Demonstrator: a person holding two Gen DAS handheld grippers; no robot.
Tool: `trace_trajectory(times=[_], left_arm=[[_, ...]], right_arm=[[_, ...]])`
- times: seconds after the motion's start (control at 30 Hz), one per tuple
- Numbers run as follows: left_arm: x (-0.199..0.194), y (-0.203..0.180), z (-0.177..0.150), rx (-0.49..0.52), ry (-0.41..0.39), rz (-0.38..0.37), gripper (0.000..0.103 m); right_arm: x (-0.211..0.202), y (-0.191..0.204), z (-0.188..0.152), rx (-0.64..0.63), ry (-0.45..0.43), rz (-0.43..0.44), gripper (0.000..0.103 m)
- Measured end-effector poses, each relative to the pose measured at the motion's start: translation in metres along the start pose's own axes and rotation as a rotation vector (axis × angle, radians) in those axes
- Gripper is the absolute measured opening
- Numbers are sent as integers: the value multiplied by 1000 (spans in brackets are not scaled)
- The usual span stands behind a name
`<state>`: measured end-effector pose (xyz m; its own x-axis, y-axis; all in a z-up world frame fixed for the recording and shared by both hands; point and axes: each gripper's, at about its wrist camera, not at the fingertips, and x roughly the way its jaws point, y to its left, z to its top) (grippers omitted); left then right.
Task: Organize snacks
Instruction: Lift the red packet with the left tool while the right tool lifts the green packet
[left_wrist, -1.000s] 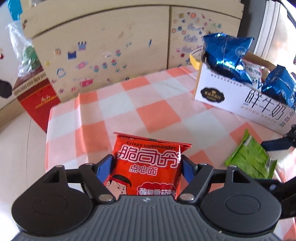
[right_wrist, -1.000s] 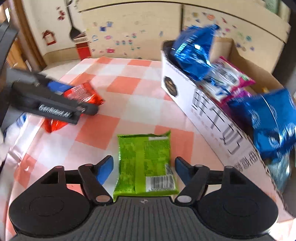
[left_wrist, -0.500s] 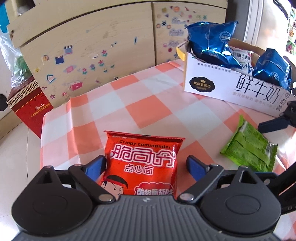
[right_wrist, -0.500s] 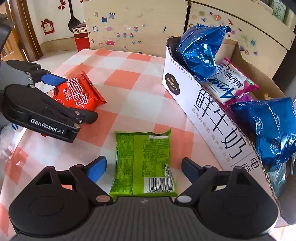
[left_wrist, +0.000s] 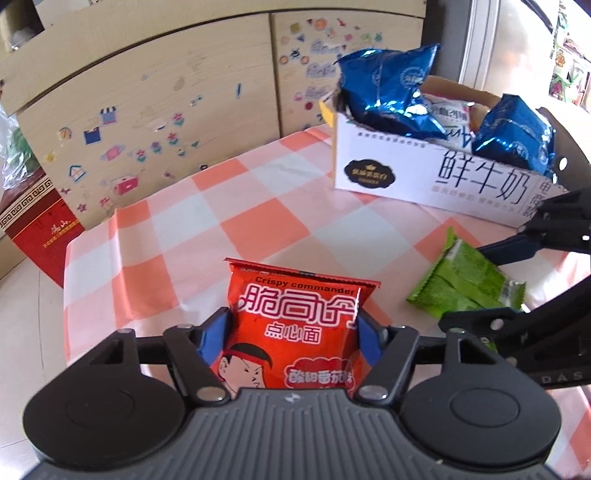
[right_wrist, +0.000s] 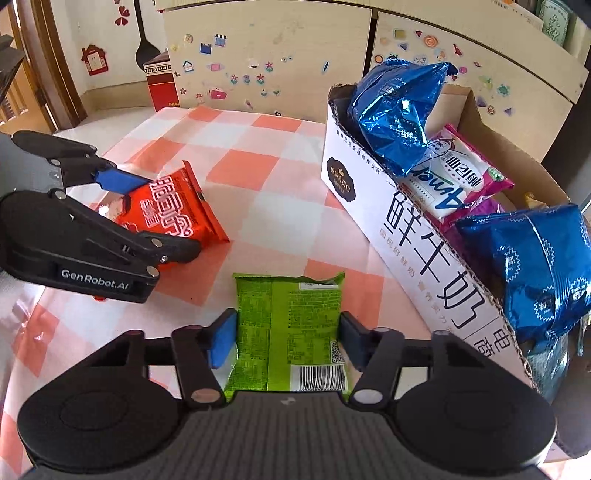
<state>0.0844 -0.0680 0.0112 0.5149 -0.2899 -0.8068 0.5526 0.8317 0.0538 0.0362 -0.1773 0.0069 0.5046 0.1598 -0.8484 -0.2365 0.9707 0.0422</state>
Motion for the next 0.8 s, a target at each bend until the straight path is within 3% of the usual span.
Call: trace_trajectory(times=[0.27, 0.57, 0.8], left_arm=[[-5, -4, 3, 20, -18, 6, 65], [-18, -3, 16, 16, -90, 30, 65], [-23, 1, 21, 16, -127, 84, 65]], right_arm=[[-7, 0, 2, -3, -22, 8, 58], [-24, -2, 10, 9, -84, 8, 58], [-36, -1, 15, -23, -128, -19, 58]])
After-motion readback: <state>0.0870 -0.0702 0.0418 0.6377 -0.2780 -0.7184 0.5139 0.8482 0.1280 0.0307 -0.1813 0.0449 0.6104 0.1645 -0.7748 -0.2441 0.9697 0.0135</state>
